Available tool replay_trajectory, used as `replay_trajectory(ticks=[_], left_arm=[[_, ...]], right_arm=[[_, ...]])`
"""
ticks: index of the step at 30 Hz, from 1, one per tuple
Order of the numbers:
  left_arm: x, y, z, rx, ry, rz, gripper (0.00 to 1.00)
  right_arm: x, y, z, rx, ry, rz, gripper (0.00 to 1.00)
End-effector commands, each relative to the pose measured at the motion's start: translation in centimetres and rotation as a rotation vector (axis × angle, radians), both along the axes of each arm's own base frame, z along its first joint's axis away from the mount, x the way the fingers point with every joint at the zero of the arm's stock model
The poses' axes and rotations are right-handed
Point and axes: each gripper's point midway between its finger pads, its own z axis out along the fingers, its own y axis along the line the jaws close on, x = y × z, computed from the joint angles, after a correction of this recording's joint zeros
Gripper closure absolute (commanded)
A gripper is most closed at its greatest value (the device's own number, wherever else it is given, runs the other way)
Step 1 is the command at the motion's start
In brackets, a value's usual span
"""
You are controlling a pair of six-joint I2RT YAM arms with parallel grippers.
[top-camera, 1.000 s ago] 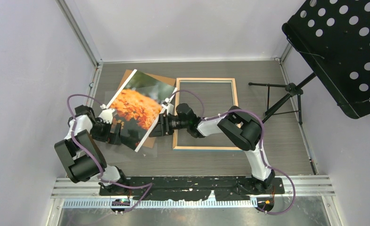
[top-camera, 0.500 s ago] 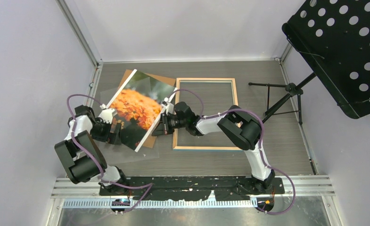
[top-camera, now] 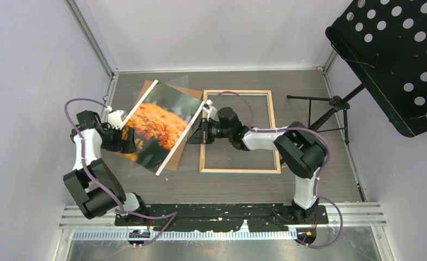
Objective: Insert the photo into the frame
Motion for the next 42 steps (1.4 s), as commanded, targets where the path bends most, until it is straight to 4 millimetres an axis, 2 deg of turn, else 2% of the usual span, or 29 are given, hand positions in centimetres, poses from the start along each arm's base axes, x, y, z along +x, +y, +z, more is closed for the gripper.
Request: replay_trajectory(ticks=[1, 4, 5, 6, 7, 8, 13, 19, 23, 28, 34, 42], left_arm=[[1.9, -1.5, 3.2, -0.105, -0.093, 0.035, 0.01], [3.0, -2.2, 4.0, -0.174, -0.124, 0.063, 0.00], [3.3, -2.5, 4.3, -0.199, -0.132, 0.068, 0.00], [3.7, -2.8, 4.5, -0.226, -0.137, 0.073, 0.01], [4.0, -3.1, 4.7, -0.253, -0.139, 0.074, 0.01], [4.4, -3.6, 4.9, -0.284, -0.141, 0.069, 0.00], [5.6, -6.1, 4.8, -0.345, -0.113, 0.038, 0.00], [7.2, -9.3, 4.7, -0.394, -0.073, 0.025, 0.00], [8.3, -11.6, 4.2, -0.470, -0.026, 0.024, 0.00], [8.4, -14.4, 3.1, -0.512, 0.054, -0.014, 0.00], [7.7, -17.6, 1.3, -0.512, 0.130, -0.056, 0.00], [6.5, -22.2, 0.2, -0.531, 0.219, -0.092, 0.00]], right_arm=[[1.6, -1.9, 6.1, 0.101, -0.148, -0.042, 0.94], [1.8, -3.6, 6.6, 0.101, -0.154, -0.054, 0.94], [2.1, -4.4, 7.4, 0.111, -0.171, -0.062, 0.94], [2.1, -4.9, 7.2, 0.104, -0.166, -0.067, 0.94], [2.5, -5.8, 7.9, 0.112, -0.182, -0.080, 0.94], [2.4, -6.4, 7.6, 0.105, -0.176, -0.086, 0.94], [2.8, -9.0, 9.0, 0.121, -0.199, -0.097, 0.94], [1.9, -11.6, 7.5, 0.093, -0.155, -0.091, 0.94], [1.4, -13.1, 7.7, 0.102, -0.156, -0.077, 0.94], [0.6, -15.4, 7.8, 0.074, -0.166, -0.063, 0.94], [-0.1, -18.8, 5.6, -0.027, -0.154, -0.079, 0.94], [-1.1, -22.8, 3.5, -0.177, -0.089, -0.072, 0.94]])
